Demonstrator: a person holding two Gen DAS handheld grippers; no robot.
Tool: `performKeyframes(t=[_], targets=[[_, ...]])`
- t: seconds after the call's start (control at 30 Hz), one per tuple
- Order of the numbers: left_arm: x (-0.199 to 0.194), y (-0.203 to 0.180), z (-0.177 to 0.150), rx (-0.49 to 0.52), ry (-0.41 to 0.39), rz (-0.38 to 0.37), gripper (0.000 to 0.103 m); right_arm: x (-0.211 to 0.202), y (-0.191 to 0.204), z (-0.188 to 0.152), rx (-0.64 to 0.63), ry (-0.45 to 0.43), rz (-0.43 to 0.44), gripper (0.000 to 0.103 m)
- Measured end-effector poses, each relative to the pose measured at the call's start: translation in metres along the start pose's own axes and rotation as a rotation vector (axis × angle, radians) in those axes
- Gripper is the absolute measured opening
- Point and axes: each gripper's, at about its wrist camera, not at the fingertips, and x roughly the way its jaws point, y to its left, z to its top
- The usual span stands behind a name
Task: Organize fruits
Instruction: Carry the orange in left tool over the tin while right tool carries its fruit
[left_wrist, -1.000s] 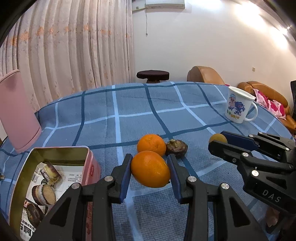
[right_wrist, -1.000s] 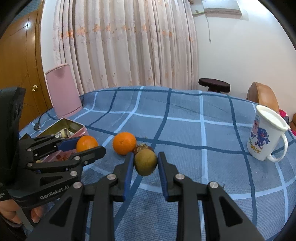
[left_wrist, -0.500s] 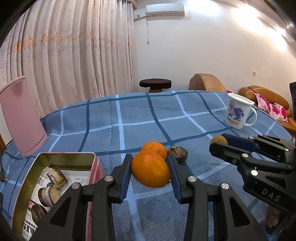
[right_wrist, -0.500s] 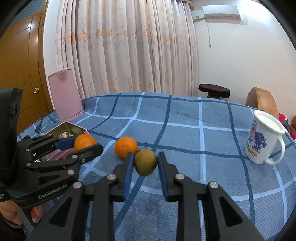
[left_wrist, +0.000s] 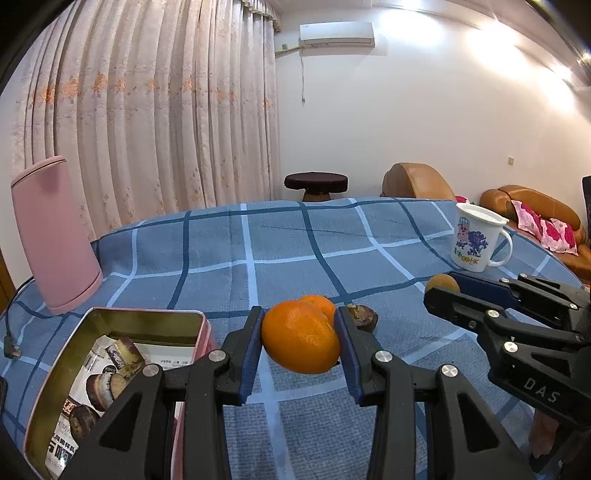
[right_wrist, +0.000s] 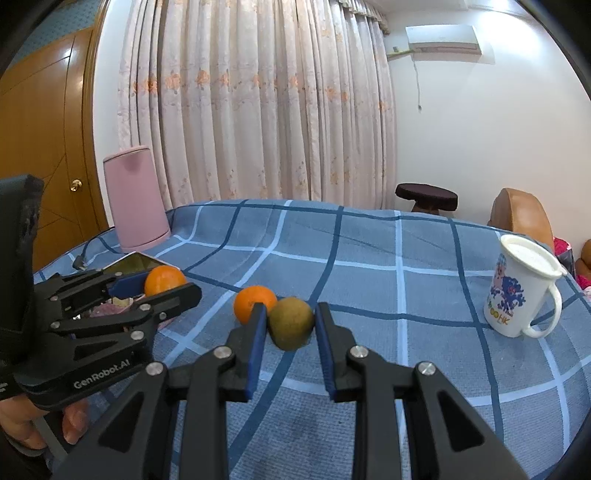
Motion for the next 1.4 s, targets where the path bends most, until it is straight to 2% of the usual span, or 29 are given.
performKeyframes(t=[0.8,1.4], targets=[[-0.022,0.050,0.004,-0.064,0.040,0.057,0.041,0.028,0.061,0.032,-0.101,0.015,0.088,0.029],[-0.027,0.109,0.002,-0.119,0.081,0.154,0.041,0.057,0.109,0.049,-0.147,0.041,0.186,0.029]])
